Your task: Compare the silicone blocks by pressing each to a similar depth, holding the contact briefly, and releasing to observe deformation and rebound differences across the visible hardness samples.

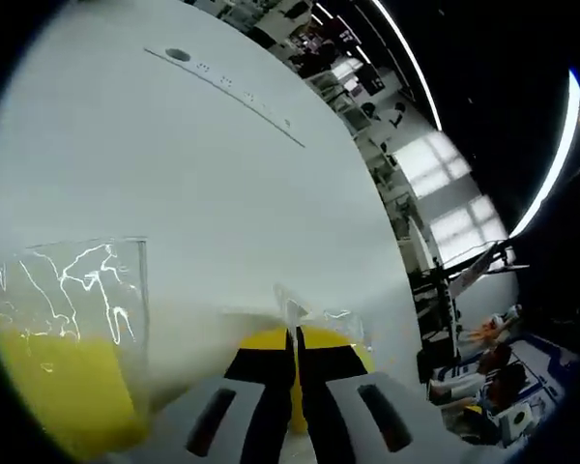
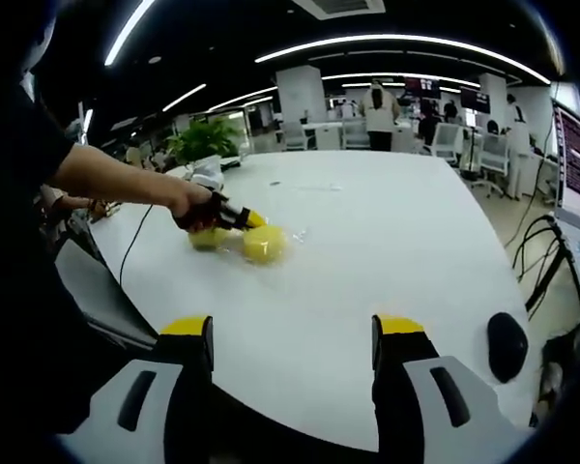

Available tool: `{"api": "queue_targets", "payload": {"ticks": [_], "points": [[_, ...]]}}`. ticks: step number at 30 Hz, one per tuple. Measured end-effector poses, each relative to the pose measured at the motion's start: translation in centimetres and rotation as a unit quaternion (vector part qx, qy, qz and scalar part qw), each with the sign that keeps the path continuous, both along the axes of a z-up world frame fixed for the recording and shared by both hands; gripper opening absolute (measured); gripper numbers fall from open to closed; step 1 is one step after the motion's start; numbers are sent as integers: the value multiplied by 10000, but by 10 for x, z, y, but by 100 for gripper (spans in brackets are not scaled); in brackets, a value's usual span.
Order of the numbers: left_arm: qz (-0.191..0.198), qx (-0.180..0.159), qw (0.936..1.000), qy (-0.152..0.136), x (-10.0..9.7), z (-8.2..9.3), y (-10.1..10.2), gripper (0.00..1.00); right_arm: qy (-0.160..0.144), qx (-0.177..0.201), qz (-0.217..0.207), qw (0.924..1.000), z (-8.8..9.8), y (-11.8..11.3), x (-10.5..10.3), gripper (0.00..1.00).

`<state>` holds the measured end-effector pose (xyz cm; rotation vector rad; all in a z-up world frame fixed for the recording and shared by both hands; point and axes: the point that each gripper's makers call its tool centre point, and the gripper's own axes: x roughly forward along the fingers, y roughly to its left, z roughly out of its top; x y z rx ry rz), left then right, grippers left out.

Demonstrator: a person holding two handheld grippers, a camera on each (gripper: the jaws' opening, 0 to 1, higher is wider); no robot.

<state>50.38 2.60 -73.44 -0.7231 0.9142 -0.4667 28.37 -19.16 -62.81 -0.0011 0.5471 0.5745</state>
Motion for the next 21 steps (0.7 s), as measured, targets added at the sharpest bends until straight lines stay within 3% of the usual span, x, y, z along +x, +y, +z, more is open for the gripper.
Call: {"api": "queue_targets", "payload": {"ticks": [4, 7, 10, 11, 17, 18, 21], "points": [[1, -308, 9994, -127, 1, 4, -1, 0, 78, -20, -16, 10000, -5, -1, -3, 59], [-228, -265, 9985, -422, -1, 14, -4, 0, 81, -61, 8, 9999, -6, 0, -5, 58], [-665, -323, 9928, -939, -6, 38, -13, 0, 112, -85, 42, 9999, -6, 2, -5, 58], [-797, -432, 9889, -1176, -9, 51, -18, 0, 123, -120, 60, 9998, -7, 2, -5, 58], [-1243, -394, 9813, -1414, -41, 78, -26, 0, 44, -159, 199, 9997, -2, 10, -1, 57], [-1391, -471, 9762, -1593, -50, 86, -31, 0, 27, -168, 232, 9996, 0, 12, 0, 57], [-1506, -695, 9728, -1617, -69, 101, -37, 0, -51, -147, 329, 9993, 4, 17, 1, 56]]}}
